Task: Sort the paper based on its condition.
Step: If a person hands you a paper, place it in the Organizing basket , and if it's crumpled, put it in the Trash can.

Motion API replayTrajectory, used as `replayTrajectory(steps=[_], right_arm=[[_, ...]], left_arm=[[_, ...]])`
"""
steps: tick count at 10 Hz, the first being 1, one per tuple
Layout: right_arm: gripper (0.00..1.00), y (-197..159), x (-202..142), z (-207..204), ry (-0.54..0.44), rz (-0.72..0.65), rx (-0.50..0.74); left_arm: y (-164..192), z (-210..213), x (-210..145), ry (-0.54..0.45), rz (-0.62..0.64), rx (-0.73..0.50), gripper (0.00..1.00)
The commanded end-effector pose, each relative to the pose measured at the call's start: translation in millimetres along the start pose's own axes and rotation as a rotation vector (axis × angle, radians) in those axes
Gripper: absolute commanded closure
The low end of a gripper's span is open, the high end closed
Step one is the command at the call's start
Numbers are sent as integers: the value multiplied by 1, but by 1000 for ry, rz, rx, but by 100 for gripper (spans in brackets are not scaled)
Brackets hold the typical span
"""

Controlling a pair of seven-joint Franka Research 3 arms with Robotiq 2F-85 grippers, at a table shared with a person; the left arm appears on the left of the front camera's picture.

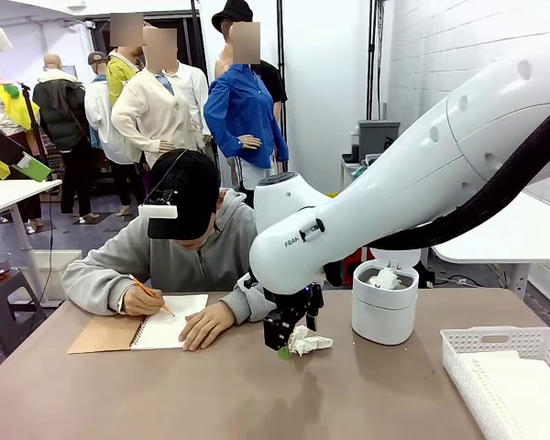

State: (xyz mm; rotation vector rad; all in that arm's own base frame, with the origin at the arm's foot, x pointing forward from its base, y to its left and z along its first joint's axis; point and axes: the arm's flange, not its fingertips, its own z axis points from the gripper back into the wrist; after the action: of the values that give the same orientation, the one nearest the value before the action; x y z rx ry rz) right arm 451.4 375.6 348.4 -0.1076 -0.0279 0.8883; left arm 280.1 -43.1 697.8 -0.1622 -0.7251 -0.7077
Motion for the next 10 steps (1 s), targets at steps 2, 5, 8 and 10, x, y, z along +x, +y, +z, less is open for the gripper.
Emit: replayTrajectory(steps=[2, 5, 8, 10], right_arm=[[0, 0, 2, -24, -13, -15, -87], [0, -4, 11, -37, -22, -31, -85], [0, -7, 18, -48, -25, -49, -75], [0, -10, 25, -53, -28, -58, -83]], left_arm=[[1, 0, -1, -1, 3, 0, 0], [1, 0, -1, -1, 3, 0, 0], [1, 0, -1, -1, 3, 0, 0], [1, 0, -1, -1, 3, 0, 0]])
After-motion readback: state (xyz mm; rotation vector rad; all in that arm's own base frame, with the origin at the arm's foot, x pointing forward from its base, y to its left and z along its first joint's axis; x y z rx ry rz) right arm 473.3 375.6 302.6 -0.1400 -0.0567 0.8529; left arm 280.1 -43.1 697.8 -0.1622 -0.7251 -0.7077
